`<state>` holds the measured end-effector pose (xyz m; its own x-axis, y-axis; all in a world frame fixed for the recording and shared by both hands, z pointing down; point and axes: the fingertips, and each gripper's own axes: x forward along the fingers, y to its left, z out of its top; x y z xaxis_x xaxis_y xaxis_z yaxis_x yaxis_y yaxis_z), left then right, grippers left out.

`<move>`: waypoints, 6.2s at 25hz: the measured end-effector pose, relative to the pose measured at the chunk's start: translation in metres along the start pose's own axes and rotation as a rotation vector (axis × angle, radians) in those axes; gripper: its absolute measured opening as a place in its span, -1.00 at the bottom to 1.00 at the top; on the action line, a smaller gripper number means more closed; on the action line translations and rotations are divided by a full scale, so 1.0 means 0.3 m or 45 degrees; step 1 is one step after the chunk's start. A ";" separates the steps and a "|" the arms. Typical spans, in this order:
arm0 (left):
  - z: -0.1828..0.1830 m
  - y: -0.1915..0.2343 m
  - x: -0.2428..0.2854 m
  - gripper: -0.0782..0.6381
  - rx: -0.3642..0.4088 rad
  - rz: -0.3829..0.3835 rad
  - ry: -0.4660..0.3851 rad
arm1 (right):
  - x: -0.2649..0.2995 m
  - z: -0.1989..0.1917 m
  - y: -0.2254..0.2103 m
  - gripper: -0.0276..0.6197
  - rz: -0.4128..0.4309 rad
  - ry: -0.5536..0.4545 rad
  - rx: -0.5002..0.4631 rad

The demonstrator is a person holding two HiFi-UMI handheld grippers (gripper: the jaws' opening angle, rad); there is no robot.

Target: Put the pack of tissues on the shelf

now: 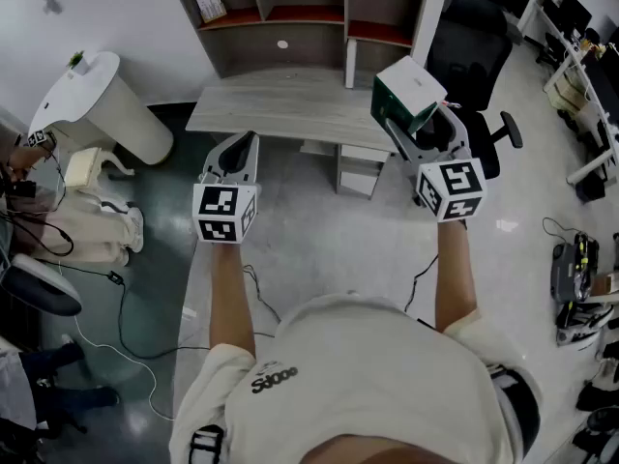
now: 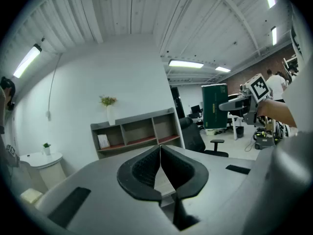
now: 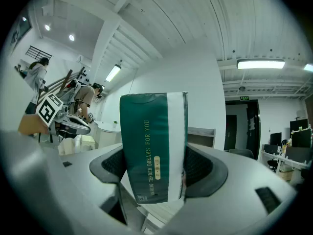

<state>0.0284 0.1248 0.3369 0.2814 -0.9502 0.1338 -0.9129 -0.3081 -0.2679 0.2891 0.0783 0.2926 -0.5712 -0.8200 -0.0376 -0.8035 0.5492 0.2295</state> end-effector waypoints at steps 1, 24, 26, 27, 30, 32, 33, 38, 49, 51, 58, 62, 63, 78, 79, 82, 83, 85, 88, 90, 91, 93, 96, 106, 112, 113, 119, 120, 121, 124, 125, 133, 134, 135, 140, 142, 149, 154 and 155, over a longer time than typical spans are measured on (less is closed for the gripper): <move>-0.001 -0.003 0.005 -0.72 0.000 -0.004 -0.001 | 0.002 -0.004 -0.004 0.14 -0.001 0.001 0.001; -0.026 -0.103 0.151 -0.72 -0.027 -0.043 0.006 | 0.019 -0.136 -0.122 0.14 -0.004 0.023 0.040; -0.043 -0.084 0.189 -0.72 -0.027 -0.049 0.009 | 0.056 -0.153 -0.124 0.14 0.000 0.036 0.035; -0.052 -0.072 0.215 -0.72 -0.028 -0.055 0.010 | 0.078 -0.160 -0.126 0.14 0.001 0.041 0.030; -0.062 0.004 0.320 -0.72 -0.032 -0.076 -0.004 | 0.181 -0.159 -0.138 0.14 -0.011 0.047 0.012; -0.047 0.084 0.386 -0.72 -0.021 -0.081 -0.027 | 0.274 -0.138 -0.143 0.14 -0.027 0.041 -0.003; -0.037 0.129 0.415 -0.72 -0.014 -0.078 -0.039 | 0.323 -0.123 -0.142 0.14 -0.034 0.036 -0.011; -0.017 0.346 0.543 -0.72 -0.021 -0.088 -0.076 | 0.566 -0.063 -0.124 0.14 -0.053 0.036 -0.044; -0.089 0.707 0.796 -0.72 -0.059 -0.147 -0.076 | 1.037 -0.042 -0.085 0.14 -0.078 0.079 -0.079; -0.096 0.747 0.831 -0.72 -0.054 -0.163 -0.079 | 1.097 -0.044 -0.080 0.14 -0.089 0.082 -0.079; -0.174 0.939 0.979 -0.72 -0.076 -0.211 -0.055 | 1.335 -0.074 -0.038 0.14 -0.110 0.135 -0.109; -0.213 0.975 1.049 -0.72 -0.130 -0.261 -0.055 | 1.424 -0.098 -0.029 0.14 -0.077 0.172 -0.119; -0.222 0.986 1.066 -0.72 -0.140 -0.268 -0.054 | 1.449 -0.103 -0.033 0.14 -0.079 0.184 -0.137; -0.286 1.184 1.395 -0.72 -0.169 -0.203 -0.008 | 1.908 -0.251 -0.174 0.14 -0.051 0.337 -0.474; -0.281 1.195 1.423 -0.72 -0.168 -0.202 -0.007 | 1.943 -0.260 -0.184 0.14 -0.042 0.347 -0.505; -0.281 1.219 1.500 -0.72 -0.148 -0.198 0.010 | 2.043 -0.277 -0.217 0.14 -0.022 0.373 -0.586; -0.285 1.226 1.521 -0.72 -0.146 -0.198 0.016 | 2.074 -0.282 -0.226 0.14 -0.018 0.384 -0.620; -0.298 1.237 1.553 -0.72 -0.155 -0.199 0.029 | 2.129 -0.300 -0.240 0.14 -0.012 0.415 -0.714; -0.324 1.258 1.587 -0.72 -0.166 -0.185 0.056 | 2.194 -0.354 -0.253 0.14 -0.004 0.485 -0.888; -0.336 1.273 1.605 -0.72 -0.168 -0.178 0.066 | 2.229 -0.391 -0.258 0.14 0.002 0.524 -0.953; -0.342 1.281 1.612 -0.72 -0.168 -0.176 0.069 | 2.245 -0.408 -0.256 0.14 0.008 0.538 -0.968; -0.355 1.295 1.620 -0.72 -0.172 -0.171 0.077 | 2.276 -0.434 -0.247 0.14 0.014 0.555 -1.007; -0.378 1.313 1.624 -0.72 -0.197 -0.168 0.085 | 2.319 -0.460 -0.233 0.14 0.002 0.582 -1.120; -0.439 1.346 1.609 -0.72 -0.231 -0.143 0.122 | 2.413 -0.496 -0.160 0.14 0.054 0.603 -1.265; -0.462 1.356 1.607 -0.72 -0.257 -0.135 0.133 | 2.444 -0.539 -0.102 0.14 0.141 0.643 -1.335; -0.464 1.358 1.608 -0.72 -0.261 -0.133 0.134 | 2.444 -0.540 -0.095 0.14 0.152 0.651 -1.325; -0.462 1.350 1.618 -0.72 -0.289 -0.141 0.119 | 2.415 -0.537 -0.069 0.14 0.219 0.655 -1.230; -0.461 1.346 1.623 -0.72 -0.297 -0.145 0.117 | 2.408 -0.539 -0.064 0.14 0.237 0.652 -1.211; -0.459 1.339 1.628 -0.72 -0.310 -0.153 0.112 | 2.402 -0.542 -0.061 0.14 0.258 0.650 -1.186; -0.443 1.317 1.644 -0.72 -0.359 -0.186 0.088 | 2.390 -0.550 -0.052 0.14 0.323 0.630 -1.060; -0.438 1.314 1.648 -0.72 -0.369 -0.194 0.082 | 2.393 -0.548 -0.054 0.14 0.325 0.615 -1.028; -0.446 1.313 1.669 -0.72 -0.395 -0.202 0.089 | 2.453 -0.522 -0.086 -0.09 0.243 0.567 -0.934; -0.449 1.312 1.669 -0.72 -0.396 -0.202 0.093 | 2.462 -0.520 -0.091 -0.10 0.229 0.569 -0.925; -0.453 1.312 1.669 -0.72 -0.396 -0.201 0.096 | 2.472 -0.518 -0.096 -0.11 0.213 0.569 -0.918; -0.465 1.325 1.668 -0.72 -0.398 -0.181 0.108 | 2.528 -0.519 -0.120 -0.14 0.129 0.574 -0.902; -0.470 1.336 1.665 -0.72 -0.394 -0.168 0.114 | 2.544 -0.518 -0.125 -0.16 0.103 0.587 -0.892; -0.497 1.364 1.613 -0.72 -0.372 -0.120 0.144 | 2.588 -0.517 -0.133 -0.19 0.029 0.630 -0.911; -0.497 1.395 1.555 -0.72 -0.301 -0.089 0.164 | 2.574 -0.504 -0.128 -0.20 0.026 0.609 -0.876; -0.490 1.402 1.545 -0.72 -0.291 -0.085 0.158 | 2.568 -0.493 -0.121 -0.22 0.032 0.596 -0.837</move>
<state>-0.2686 -0.4383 0.4264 0.3174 -0.9108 0.2639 -0.9406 -0.3377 -0.0342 -0.0969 -0.5971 0.3991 -0.3413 -0.8711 0.3531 -0.4450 0.4806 0.7557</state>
